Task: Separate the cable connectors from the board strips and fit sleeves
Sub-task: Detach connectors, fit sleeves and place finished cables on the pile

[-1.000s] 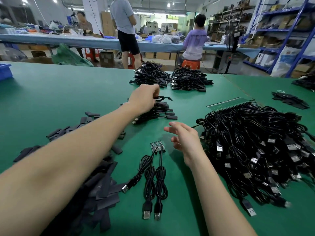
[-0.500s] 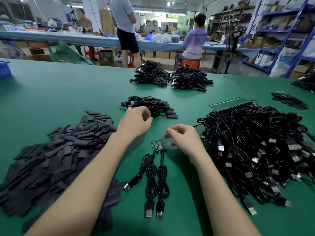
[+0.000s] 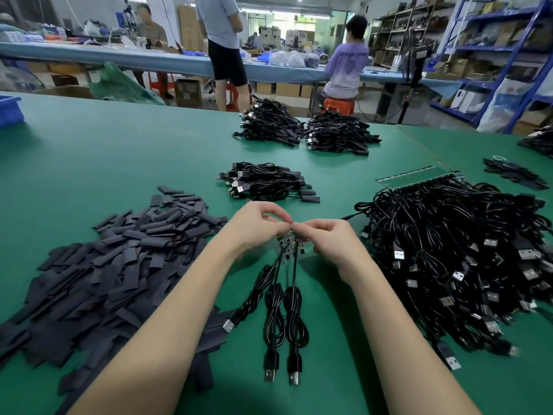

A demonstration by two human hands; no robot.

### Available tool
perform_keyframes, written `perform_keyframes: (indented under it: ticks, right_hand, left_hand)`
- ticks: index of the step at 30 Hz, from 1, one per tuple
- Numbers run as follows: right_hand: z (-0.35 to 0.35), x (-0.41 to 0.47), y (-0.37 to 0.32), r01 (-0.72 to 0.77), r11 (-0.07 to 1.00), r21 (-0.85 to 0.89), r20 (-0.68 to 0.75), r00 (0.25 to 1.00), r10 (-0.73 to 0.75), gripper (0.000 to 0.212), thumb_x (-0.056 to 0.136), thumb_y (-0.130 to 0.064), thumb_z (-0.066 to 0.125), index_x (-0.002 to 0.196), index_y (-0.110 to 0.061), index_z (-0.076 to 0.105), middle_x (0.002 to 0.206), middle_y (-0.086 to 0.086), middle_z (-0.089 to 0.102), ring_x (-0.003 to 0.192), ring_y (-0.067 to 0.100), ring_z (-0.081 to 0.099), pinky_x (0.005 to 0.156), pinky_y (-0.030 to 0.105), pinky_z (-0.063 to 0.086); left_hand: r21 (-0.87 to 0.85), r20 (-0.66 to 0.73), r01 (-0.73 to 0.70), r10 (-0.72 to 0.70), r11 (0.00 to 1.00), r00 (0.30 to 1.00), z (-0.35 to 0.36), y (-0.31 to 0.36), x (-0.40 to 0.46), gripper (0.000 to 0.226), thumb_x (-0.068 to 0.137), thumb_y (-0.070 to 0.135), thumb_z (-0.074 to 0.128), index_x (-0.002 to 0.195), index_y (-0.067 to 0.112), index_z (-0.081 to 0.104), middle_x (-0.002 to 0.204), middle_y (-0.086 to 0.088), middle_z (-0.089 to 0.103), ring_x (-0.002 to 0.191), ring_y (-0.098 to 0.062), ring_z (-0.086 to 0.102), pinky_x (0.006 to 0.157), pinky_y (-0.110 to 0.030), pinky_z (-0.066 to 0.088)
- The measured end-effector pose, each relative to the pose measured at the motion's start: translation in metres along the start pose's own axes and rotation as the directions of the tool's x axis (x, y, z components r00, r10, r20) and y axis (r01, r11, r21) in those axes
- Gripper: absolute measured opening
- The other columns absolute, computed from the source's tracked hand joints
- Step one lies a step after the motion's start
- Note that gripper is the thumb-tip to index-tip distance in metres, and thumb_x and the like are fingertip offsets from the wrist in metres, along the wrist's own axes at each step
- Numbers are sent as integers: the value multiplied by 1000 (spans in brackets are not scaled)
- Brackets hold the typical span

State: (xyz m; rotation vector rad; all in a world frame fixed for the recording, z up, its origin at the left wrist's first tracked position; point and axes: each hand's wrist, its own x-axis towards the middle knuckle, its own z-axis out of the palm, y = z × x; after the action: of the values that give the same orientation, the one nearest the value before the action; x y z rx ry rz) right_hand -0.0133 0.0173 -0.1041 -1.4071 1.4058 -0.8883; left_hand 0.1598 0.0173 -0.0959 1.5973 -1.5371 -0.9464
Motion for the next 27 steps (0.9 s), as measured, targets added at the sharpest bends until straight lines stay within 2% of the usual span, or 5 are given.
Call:
perform_keyframes:
  ticks: [5, 12, 16, 22, 27]
  right_hand:
    - [2, -2, -1, -14, 987, 162, -3, 1000, 15, 12, 90, -40, 76, 90, -28, 78, 69, -23, 71, 71, 7, 54, 49, 11, 38]
    - [1, -1, -4, -36, 982, 185, 6, 999, 35, 25, 84, -54, 76, 94, -32, 81, 88, -23, 75, 80, 13, 55, 62, 26, 36]
    - [-2, 2, -3, -66, 968, 244, 52, 997, 55, 17, 82, -49, 79, 86, -33, 82, 75, -25, 73, 84, 11, 55, 65, 27, 35]
    - [1, 8, 2, -184, 867, 463, 224, 971, 86, 23, 66, -42, 84, 74, -21, 78, 58, -14, 51, 52, 6, 32, 52, 23, 19]
    - [4, 5, 2, -331, 712, 619, 335, 931, 142, 24, 69, -38, 83, 64, -21, 67, 59, -9, 51, 48, 4, 31, 51, 17, 24]
  left_hand:
    - [-246, 111, 115, -90, 962, 990, -1, -2, -2, 8, 88, 30, 77, 90, 22, 75, 63, 12, 64, 61, -4, 57, 65, -23, 47]
    - [-389, 136, 137, -90, 911, 987, 0, -1, -3, 15, 89, 25, 77, 97, 14, 77, 59, 14, 61, 54, 1, 53, 66, -20, 46]
    - [-434, 174, 146, -76, 889, 982, -2, 2, -5, 12, 86, 23, 79, 94, 15, 78, 85, 3, 67, 79, -9, 56, 75, -22, 47]
    - [-553, 290, 219, -61, 804, 955, -6, 2, -7, 24, 68, 25, 82, 89, 15, 78, 86, 2, 67, 74, -7, 53, 65, -16, 47]
    - [-694, 398, 330, -41, 640, 916, -6, -7, -5, 18, 71, 23, 80, 88, 16, 79, 88, -2, 71, 77, -11, 56, 81, -25, 45]
